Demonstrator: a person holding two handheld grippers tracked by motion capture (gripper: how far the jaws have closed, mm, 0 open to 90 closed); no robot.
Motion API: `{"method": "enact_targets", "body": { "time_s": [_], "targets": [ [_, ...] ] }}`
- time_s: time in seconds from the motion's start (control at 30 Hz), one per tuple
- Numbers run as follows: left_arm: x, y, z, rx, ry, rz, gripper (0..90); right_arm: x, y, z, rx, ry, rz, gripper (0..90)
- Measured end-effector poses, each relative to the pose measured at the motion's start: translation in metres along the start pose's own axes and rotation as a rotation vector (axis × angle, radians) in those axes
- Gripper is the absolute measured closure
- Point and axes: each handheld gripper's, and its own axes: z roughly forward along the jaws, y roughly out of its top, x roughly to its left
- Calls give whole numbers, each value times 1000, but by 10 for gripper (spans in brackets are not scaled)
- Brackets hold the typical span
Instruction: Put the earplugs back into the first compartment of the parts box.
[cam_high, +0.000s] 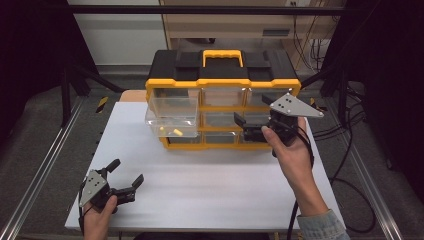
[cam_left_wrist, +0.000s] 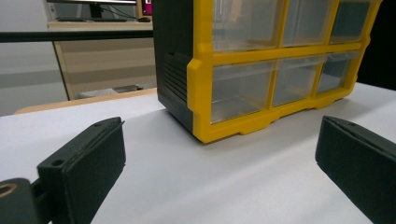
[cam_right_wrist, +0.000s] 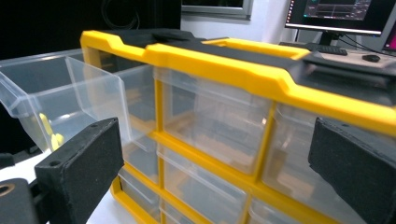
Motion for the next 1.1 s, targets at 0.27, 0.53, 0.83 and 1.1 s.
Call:
{"method": "enact_targets", "body": {
  "time_s": [0.27, 0.53, 0.83, 1.1],
  "targets": [
    [-5, 0, 1, 1, -27, 17, 10, -9, -25, -19, 5, -22, 17, 34],
    [-3, 1, -1, -7, -25, 12, 10, -19, -56, -36, -11, -32, 37, 45],
    [-3, 0, -2, -8, -28, 14, 10, -26, -94, -54, -25, -66, 51, 50],
    [-3, 1, -2, -25, -28, 13, 10, -35, -125, -66, -13, -96, 53, 50]
  ]
}}
